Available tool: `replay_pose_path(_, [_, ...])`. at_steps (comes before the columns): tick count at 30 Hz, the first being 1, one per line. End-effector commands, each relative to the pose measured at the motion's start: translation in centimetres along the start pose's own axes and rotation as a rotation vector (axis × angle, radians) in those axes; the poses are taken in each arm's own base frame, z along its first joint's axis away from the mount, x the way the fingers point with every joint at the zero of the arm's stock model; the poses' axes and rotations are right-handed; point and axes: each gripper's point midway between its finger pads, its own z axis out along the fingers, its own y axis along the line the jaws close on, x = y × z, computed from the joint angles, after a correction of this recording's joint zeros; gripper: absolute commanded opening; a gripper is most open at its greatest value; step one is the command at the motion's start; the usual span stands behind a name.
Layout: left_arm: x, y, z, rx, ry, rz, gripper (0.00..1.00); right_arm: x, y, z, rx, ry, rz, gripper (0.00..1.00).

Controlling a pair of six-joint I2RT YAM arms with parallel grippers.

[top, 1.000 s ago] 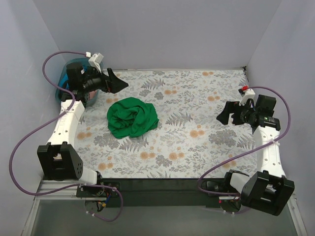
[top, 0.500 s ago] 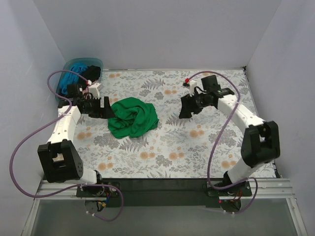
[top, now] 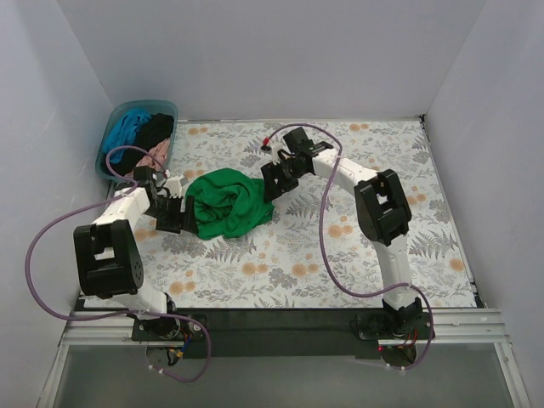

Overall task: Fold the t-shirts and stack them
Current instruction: Move the tshirt to the center of the board, then flatten the tshirt out

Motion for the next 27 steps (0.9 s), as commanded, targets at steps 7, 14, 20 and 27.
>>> replay_pose_path(7, [0.3,1.0,3.3,-0.058,0.061,-0.041,0.64,-3.1,0.4,2.4,-0.038,-0.047,0.023,0.68])
replay_pose_path(14, [-0.7,1.1,3.9,-0.050,0.073,-0.095,0.29,-2.2,2.1,1.2,-0.120,-0.038,0.023,0.22])
replay_pose_path(20, [-4.9,0.0,1.6,-0.027,-0.025,-0.096,0.00,-3.6,0.1,-5.7,-0.064,-0.134,0.041,0.01])
replay_pose_path(27, [-9.7,-0.7,-2.1,-0.048,-0.144,-0.037,0.00,-4.0,-4.1,-15.0,0.103,-0.217,-0.007,0.01])
